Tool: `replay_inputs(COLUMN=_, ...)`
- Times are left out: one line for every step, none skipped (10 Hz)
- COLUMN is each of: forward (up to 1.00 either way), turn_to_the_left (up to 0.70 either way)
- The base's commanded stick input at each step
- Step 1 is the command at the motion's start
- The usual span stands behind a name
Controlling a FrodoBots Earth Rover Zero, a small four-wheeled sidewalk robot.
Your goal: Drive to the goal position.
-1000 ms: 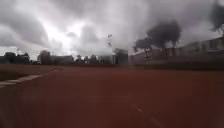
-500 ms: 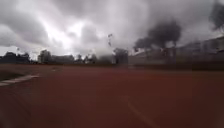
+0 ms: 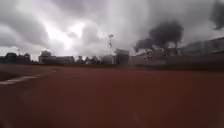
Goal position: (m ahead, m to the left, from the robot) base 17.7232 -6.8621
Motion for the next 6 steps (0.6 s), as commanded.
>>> replay_inputs(forward=0.7, turn_to_the_left=0.0)
replay_inputs(forward=0.7, turn_to_the_left=0.0)
replay_inputs(forward=0.7, turn_to_the_left=0.0)
replay_inputs(forward=0.7, turn_to_the_left=0.0)
replay_inputs(forward=0.7, turn_to_the_left=0.0)
replay_inputs(forward=0.7, turn_to_the_left=0.0)
